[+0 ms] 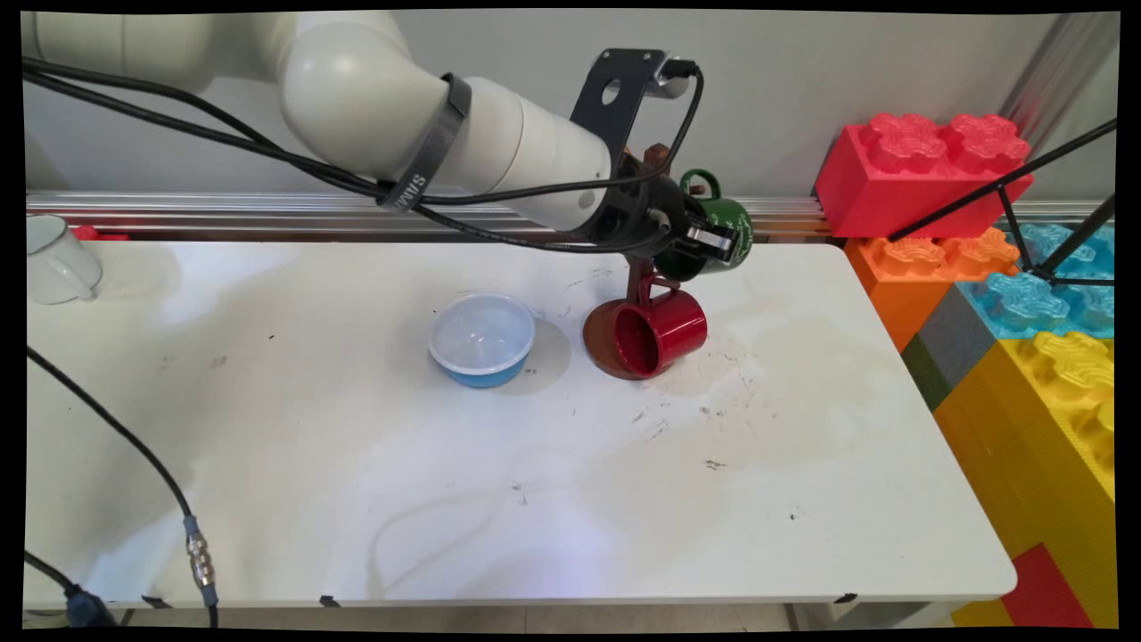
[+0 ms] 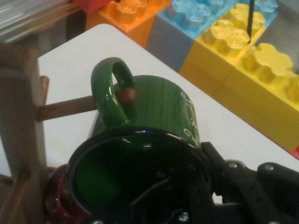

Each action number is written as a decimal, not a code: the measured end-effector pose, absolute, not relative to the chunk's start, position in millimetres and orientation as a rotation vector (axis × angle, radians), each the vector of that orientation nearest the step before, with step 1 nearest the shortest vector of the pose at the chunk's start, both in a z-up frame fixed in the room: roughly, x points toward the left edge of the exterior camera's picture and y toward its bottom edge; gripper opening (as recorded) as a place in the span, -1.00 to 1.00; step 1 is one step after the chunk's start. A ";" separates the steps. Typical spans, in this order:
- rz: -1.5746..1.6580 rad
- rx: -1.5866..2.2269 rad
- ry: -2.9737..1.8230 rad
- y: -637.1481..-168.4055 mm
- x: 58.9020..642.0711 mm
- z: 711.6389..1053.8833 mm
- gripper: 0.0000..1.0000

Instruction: Place the picked object on the table

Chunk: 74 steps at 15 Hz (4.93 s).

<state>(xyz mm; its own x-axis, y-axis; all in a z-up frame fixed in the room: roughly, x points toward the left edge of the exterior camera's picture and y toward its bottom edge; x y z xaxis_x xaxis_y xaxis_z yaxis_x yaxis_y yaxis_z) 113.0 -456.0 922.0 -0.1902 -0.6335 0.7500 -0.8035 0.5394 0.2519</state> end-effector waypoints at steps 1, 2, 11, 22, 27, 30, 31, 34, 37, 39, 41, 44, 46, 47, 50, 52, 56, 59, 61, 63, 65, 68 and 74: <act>0.241 1.162 -1.910 -454.3 112.2 924.3 -1.00; 0.235 1.155 -1.910 -452.6 111.6 926.3 -1.00; 0.178 1.089 -1.937 -433.4 107.0 939.6 -1.00; 0.143 0.978 -2.067 -415.0 121.7 951.7 -1.00; 0.145 0.909 -2.176 -407.7 137.4 963.7 -1.00; 0.148 0.883 -2.230 -403.5 144.7 968.5 -1.00; 0.149 0.874 -2.253 -401.4 147.7 970.3 -1.00; 0.157 0.851 -2.337 -393.4 157.7 974.8 -1.00; 0.169 0.837 -2.415 -384.5 165.5 976.6 -1.00; 0.179 0.836 -2.471 -378.2 169.4 976.5 -1.00; 0.191 0.839 -2.529 -373.3 171.0 974.0 -1.00; 0.209 0.843 -2.613 -368.6 175.5 965.9 -1.00; 0.217 0.840 -2.664 -366.4 178.9 958.9 -1.00; 0.220 0.840 -2.692 -365.2 181.0 954.4 -1.00; 0.224 0.867 -2.795 -361.2 191.2 934.0 -1.00; 0.219 0.881 -2.834 -360.1 194.8 925.6 -1.00; 0.195 0.919 -2.912 -357.2 201.9 906.9 -1.00; 0.165 0.938 -2.960 -354.9 204.1 893.9 -1.00; 0.142 0.939 -2.993 -354.0 204.8 884.7 -1.00; 0.113 0.935 -3.020 -353.1 204.5 876.0 -1.00; 0.083 0.933 -3.043 -352.4 203.5 867.7 -1.00; 0.060 0.932 -3.065 -353.5 203.0 859.7 -1.00; 0.015 0.936 -3.098 -355.6 202.0 845.5 -1.00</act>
